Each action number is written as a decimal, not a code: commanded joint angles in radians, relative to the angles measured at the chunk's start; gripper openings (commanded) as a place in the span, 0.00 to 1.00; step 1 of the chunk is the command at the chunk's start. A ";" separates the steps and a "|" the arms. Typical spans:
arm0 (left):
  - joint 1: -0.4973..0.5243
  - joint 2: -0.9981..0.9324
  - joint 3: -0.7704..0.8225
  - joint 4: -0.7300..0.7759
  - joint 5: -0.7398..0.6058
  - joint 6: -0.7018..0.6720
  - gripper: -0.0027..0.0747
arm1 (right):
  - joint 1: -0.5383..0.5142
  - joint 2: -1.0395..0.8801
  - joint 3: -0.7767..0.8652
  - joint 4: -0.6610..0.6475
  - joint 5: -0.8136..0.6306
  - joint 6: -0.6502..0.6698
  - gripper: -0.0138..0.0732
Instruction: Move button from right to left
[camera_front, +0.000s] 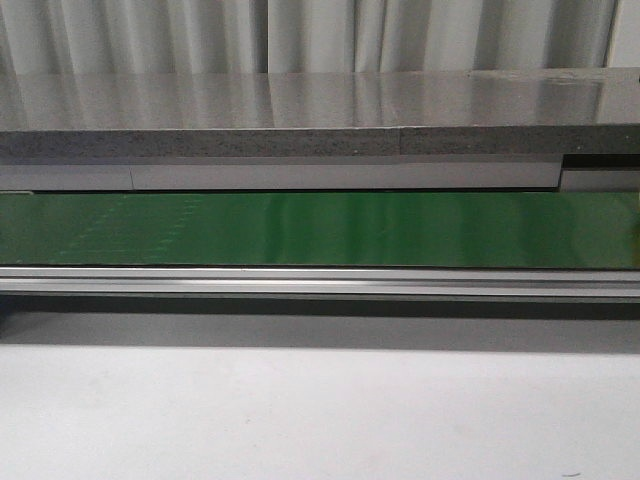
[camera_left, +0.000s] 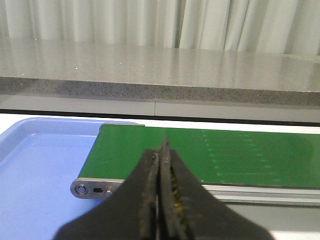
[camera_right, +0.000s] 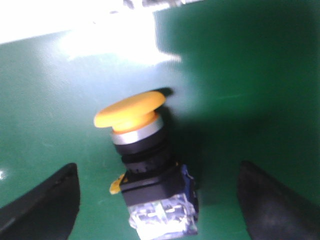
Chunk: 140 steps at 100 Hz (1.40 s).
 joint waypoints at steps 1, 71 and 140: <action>0.000 -0.032 0.045 -0.009 -0.072 -0.008 0.01 | 0.005 -0.089 -0.024 0.018 -0.033 -0.021 0.90; 0.000 -0.032 0.045 -0.009 -0.072 -0.008 0.01 | 0.081 -0.461 0.188 -0.140 -0.141 -0.177 0.09; 0.000 -0.032 0.045 -0.009 -0.072 -0.008 0.01 | 0.082 -0.992 0.731 -0.207 -0.465 -0.176 0.09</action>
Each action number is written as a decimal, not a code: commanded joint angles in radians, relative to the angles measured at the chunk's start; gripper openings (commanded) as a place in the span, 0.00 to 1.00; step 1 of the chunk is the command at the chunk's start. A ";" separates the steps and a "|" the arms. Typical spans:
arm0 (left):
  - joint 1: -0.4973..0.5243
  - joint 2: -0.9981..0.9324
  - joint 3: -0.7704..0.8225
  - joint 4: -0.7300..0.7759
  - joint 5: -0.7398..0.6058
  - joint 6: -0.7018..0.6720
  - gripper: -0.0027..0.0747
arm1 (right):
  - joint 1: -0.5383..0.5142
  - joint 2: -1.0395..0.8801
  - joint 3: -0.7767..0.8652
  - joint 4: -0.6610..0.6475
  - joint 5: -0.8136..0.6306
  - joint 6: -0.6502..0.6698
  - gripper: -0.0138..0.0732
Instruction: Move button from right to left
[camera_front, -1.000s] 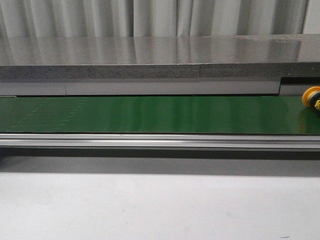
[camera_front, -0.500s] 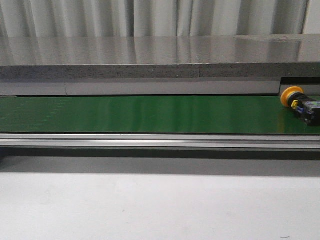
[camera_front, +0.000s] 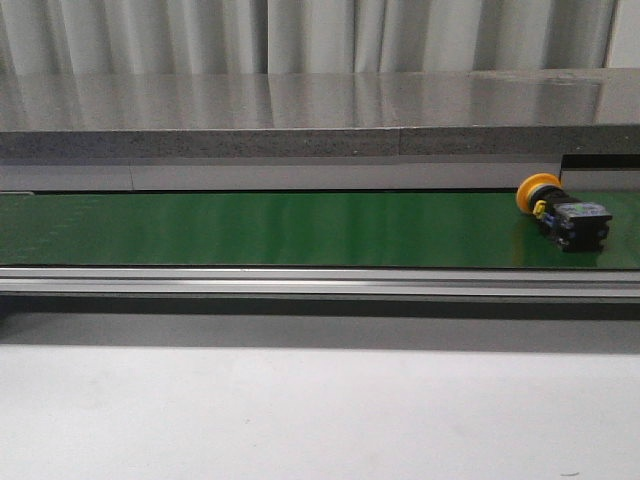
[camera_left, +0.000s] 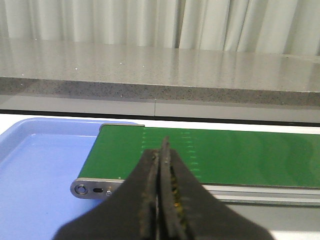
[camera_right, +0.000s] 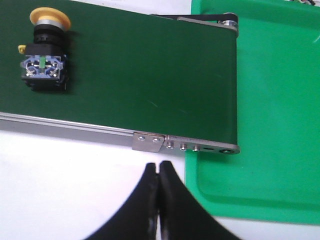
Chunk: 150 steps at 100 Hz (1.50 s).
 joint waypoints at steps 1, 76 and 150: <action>0.000 -0.032 0.045 -0.009 -0.072 -0.008 0.01 | 0.002 -0.074 0.024 -0.016 -0.109 -0.008 0.09; 0.000 -0.032 0.045 -0.009 -0.072 -0.008 0.01 | 0.003 -0.526 0.306 -0.001 -0.338 0.052 0.09; 0.000 -0.030 0.016 -0.019 -0.112 -0.008 0.01 | 0.003 -0.545 0.306 0.001 -0.338 0.052 0.09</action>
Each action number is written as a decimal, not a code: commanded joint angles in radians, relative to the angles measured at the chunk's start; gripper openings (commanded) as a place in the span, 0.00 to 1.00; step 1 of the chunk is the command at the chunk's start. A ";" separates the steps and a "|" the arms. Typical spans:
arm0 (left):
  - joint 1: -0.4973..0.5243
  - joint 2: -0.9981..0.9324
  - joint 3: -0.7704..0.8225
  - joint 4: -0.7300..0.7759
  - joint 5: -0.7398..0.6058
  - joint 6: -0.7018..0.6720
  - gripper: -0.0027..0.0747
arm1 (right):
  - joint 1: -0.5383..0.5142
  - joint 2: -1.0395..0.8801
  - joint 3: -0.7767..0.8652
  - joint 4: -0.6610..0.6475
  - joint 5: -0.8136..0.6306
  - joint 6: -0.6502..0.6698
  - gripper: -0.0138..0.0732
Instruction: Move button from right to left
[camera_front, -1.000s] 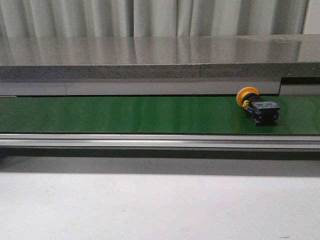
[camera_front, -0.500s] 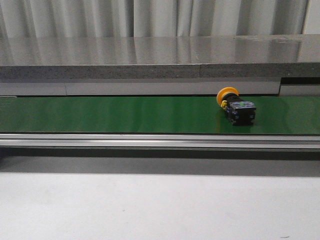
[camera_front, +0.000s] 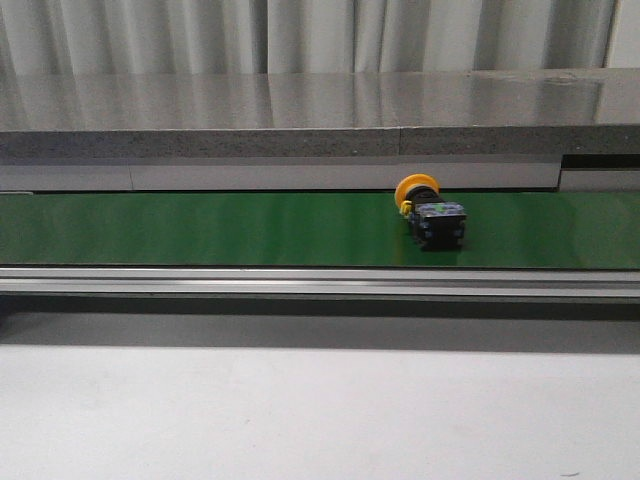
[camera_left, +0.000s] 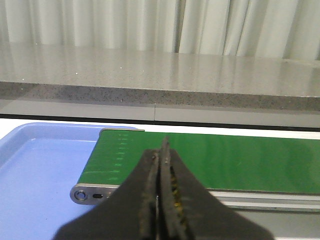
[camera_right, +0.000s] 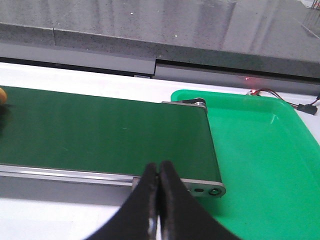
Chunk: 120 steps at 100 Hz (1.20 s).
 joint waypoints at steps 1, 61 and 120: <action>0.000 -0.030 0.009 -0.017 -0.091 -0.008 0.01 | 0.003 0.007 -0.027 -0.001 -0.082 0.002 0.09; 0.000 0.593 -0.634 -0.027 0.456 -0.006 0.01 | 0.003 0.007 -0.027 -0.001 -0.082 0.002 0.09; -0.024 1.168 -0.985 -0.253 0.514 0.159 0.80 | 0.003 0.007 -0.027 -0.001 -0.082 0.002 0.09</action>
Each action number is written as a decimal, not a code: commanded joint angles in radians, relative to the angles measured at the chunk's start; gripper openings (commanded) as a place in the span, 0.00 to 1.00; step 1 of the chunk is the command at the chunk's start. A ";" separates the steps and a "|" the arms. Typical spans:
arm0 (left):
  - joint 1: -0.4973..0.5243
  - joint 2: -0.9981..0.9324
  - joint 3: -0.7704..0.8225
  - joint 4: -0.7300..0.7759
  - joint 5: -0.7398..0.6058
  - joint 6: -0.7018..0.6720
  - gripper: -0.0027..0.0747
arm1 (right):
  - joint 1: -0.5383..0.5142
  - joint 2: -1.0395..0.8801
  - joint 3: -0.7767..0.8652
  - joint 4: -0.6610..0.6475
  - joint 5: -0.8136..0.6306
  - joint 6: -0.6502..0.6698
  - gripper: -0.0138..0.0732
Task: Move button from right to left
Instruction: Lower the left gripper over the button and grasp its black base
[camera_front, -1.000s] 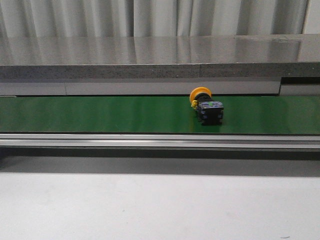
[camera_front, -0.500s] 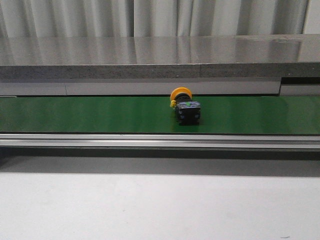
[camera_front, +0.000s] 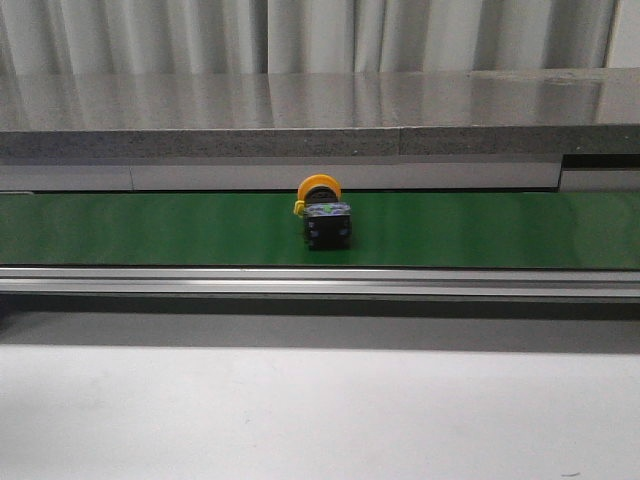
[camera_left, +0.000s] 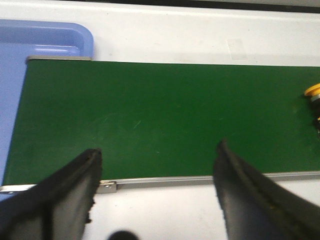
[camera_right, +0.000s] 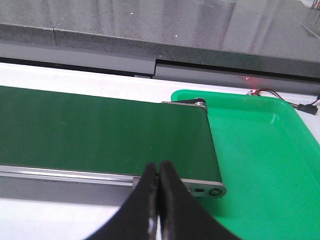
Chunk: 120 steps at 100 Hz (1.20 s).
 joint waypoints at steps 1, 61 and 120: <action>-0.028 0.050 -0.082 -0.045 -0.031 0.009 0.79 | 0.003 0.007 -0.027 -0.003 -0.082 -0.001 0.09; -0.335 0.475 -0.496 0.236 0.189 -0.327 0.79 | 0.003 0.007 -0.027 -0.003 -0.082 -0.001 0.09; -0.417 0.725 -0.751 0.288 0.459 -0.477 0.79 | 0.003 0.007 -0.027 -0.003 -0.082 -0.001 0.09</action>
